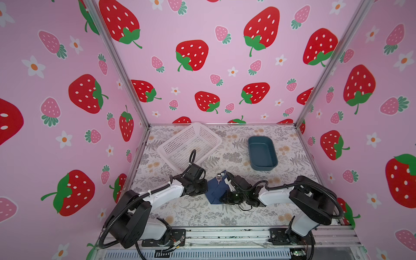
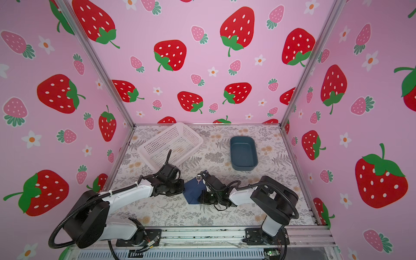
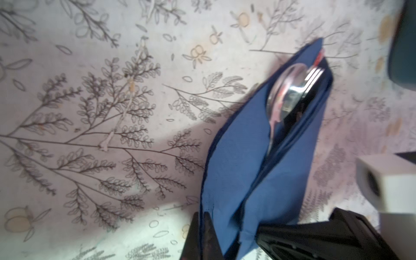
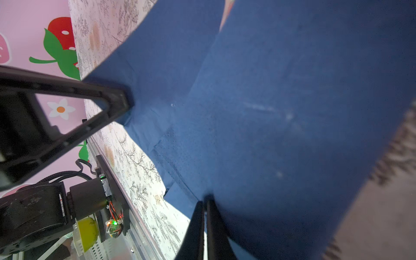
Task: Place the utensils on the paper napkin and roll it up
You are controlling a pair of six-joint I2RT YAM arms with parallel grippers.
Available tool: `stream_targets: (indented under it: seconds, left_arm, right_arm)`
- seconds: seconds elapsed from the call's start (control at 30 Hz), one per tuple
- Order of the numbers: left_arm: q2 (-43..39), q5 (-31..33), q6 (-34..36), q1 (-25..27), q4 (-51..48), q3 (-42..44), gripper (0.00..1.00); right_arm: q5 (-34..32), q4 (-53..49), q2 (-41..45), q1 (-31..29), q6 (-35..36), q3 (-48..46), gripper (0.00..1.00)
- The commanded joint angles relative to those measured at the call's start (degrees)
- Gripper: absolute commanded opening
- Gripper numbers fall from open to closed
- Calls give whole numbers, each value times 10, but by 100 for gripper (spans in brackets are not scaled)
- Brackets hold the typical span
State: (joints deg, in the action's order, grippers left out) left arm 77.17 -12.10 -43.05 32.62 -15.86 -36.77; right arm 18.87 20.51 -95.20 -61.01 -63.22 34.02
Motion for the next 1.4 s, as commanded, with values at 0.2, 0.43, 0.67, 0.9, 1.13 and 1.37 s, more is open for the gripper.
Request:
stream_targets:
  seconds: [0.2, 0.43, 0.67, 0.9, 1.13, 1.37]
  left_arm:
    - [-14, -68, 6, 0, -20, -42, 0]
    - [-13, -110, 0, 0, -14, -65, 0]
    - [13, -147, -30, 2, -2, -86, 0]
    - [45, -163, -52, 13, 19, -107, 0]
    - [67, -167, -77, 27, 43, -123, 0]
    - [93, -170, -101, 40, 66, -138, 0]
  right_arm:
    - [-17, -32, -20, -1, -11, -4, 10]
    - [-19, -32, -17, 0, -10, -3, 10]
    - [-15, -33, -21, 1, -6, -1, 10]
    - [-9, -33, -25, 2, -2, 1, 10]
    - [-10, -33, -20, 4, -1, -3, 10]
    - [-9, -28, -17, 4, 3, -6, 10]
